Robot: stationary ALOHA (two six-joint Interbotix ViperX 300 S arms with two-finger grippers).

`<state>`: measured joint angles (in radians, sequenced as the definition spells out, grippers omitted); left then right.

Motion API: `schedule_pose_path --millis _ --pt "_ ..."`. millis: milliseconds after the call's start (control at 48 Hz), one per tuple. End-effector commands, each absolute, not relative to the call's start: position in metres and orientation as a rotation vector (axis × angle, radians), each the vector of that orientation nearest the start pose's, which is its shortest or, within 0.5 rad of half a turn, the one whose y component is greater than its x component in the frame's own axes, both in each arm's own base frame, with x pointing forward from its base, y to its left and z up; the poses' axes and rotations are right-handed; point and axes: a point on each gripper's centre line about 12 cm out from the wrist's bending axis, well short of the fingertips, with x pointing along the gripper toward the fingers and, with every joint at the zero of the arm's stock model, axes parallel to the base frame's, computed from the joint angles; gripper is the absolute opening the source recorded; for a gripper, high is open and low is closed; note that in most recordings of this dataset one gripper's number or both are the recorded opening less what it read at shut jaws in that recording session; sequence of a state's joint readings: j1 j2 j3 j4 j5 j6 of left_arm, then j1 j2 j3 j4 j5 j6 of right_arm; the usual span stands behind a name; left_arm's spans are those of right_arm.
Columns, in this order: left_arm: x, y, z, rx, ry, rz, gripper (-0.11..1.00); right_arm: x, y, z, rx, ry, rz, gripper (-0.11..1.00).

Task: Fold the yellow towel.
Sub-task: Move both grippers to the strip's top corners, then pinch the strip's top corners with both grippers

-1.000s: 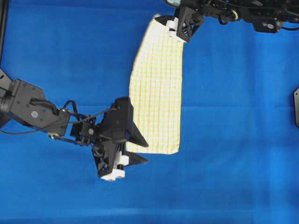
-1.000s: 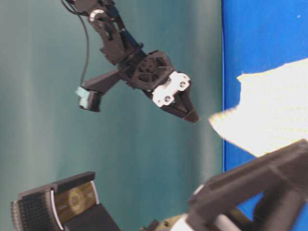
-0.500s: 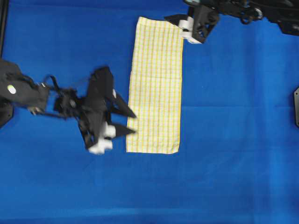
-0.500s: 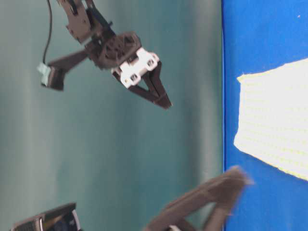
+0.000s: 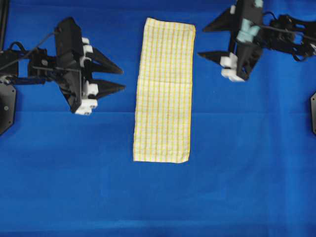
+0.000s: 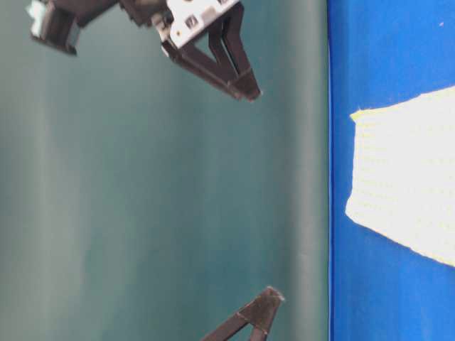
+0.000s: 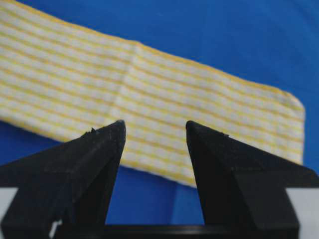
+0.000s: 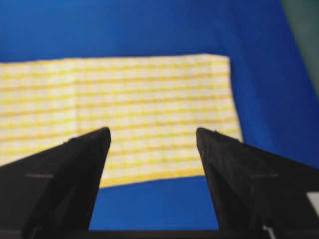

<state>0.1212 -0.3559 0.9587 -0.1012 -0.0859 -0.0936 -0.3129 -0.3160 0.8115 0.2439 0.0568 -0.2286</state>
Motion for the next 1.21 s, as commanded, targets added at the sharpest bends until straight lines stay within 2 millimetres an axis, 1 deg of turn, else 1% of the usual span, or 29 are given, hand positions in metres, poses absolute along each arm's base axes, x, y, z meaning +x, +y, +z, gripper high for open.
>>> schedule_pose_path --millis 0,271,354,437,521,625,729,812,875,958,1021,1083,1125,1187 --pt "0.299 0.042 0.209 -0.213 0.466 0.186 0.44 0.310 -0.095 0.237 0.112 0.481 -0.299 0.71" --pt "0.304 0.045 0.211 -0.195 0.461 0.190 0.44 0.310 -0.098 0.235 0.127 0.463 -0.317 0.71" --pt "0.306 0.049 0.211 -0.190 0.460 0.201 0.44 0.311 -0.103 0.234 0.130 0.465 -0.331 0.71" --pt "0.309 0.059 0.212 -0.182 0.447 0.227 0.44 0.313 -0.111 0.232 0.136 0.467 -0.351 0.71" --pt "0.315 0.072 0.213 -0.171 0.437 0.259 0.44 0.316 -0.120 0.229 0.142 0.462 -0.378 0.71" --pt "0.324 0.093 0.206 -0.141 0.459 0.302 0.45 0.320 -0.138 0.219 0.161 0.473 -0.428 0.71" --pt "0.334 0.115 0.191 -0.112 0.507 0.342 0.46 0.322 -0.157 0.204 0.189 0.492 -0.482 0.71" --pt "0.344 0.136 0.175 -0.105 0.551 0.376 0.47 0.325 -0.169 0.190 0.206 0.510 -0.518 0.71" --pt "0.351 0.149 0.165 -0.107 0.572 0.399 0.51 0.327 -0.177 0.179 0.218 0.522 -0.540 0.71" --pt "0.358 0.165 0.154 -0.115 0.593 0.425 0.60 0.331 -0.185 0.164 0.242 0.537 -0.567 0.71" --pt "0.363 0.175 0.149 -0.122 0.597 0.444 0.67 0.335 -0.189 0.154 0.259 0.540 -0.585 0.71" --pt "0.365 0.185 0.145 -0.126 0.596 0.462 0.72 0.340 -0.193 0.144 0.272 0.543 -0.601 0.71" --pt "0.366 0.190 0.143 -0.128 0.593 0.473 0.74 0.342 -0.195 0.139 0.280 0.545 -0.610 0.71" --pt "0.367 0.198 0.138 -0.130 0.585 0.489 0.74 0.345 -0.198 0.132 0.290 0.547 -0.622 0.71"
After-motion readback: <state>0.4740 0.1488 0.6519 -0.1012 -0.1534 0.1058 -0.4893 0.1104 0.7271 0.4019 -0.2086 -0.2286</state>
